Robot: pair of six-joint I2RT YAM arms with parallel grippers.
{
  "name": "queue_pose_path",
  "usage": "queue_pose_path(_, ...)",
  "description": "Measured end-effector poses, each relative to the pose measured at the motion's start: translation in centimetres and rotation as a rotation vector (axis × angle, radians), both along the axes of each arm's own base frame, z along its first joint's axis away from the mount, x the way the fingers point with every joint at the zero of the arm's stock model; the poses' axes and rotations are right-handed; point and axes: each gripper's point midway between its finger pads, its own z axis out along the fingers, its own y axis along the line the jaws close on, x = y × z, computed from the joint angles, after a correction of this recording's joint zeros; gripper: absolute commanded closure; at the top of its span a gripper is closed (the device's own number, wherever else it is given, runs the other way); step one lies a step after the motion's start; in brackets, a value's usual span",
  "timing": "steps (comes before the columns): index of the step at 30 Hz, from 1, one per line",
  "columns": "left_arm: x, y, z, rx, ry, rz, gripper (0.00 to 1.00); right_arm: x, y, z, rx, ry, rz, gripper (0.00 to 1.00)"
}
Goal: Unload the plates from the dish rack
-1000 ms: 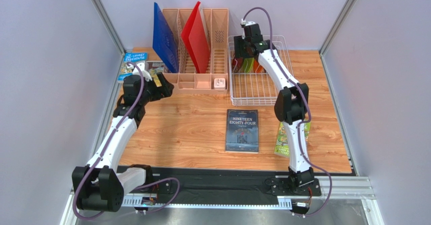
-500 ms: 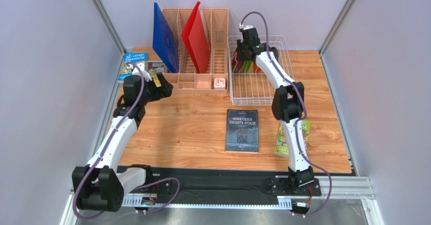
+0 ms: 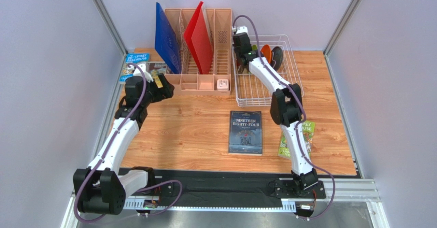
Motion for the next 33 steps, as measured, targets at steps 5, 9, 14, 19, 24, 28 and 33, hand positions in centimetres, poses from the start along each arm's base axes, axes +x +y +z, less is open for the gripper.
queue_pose_path(5,0.0,0.2,0.0,0.001,0.001,0.011,0.0,-0.5,2.2,1.9,-0.137,-0.108,-0.035,1.0)
queue_pose_path(9,0.0,0.3,-0.1,0.002,0.004,0.018,0.0,-0.8,2.3,3.2,-0.201,-0.156,-0.085,1.0)
queue_pose_path(14,0.0,0.4,-0.3,0.007,0.011,0.026,0.0,-0.5,1.8,3.5,-0.208,-0.199,-0.125,1.0)
queue_pose_path(19,-0.1,0.5,-0.4,0.011,0.017,0.029,0.0,-1.6,1.2,3.8,-0.207,-0.199,-0.132,1.0)
queue_pose_path(24,-0.3,0.2,-0.1,0.001,0.01,0.013,0.0,-4.3,0.4,7.6,-0.184,-0.223,-0.126,1.0)
queue_pose_path(28,-0.7,-0.2,1.0,-0.013,-0.019,-0.011,0.0,-5.7,-0.4,12.4,-0.14,-0.289,-0.143,1.0)
queue_pose_path(33,-1.3,-1.3,2.5,-0.046,-0.067,-0.063,0.0,-8.0,-1.4,15.6,-0.072,-0.325,-0.143,1.0)
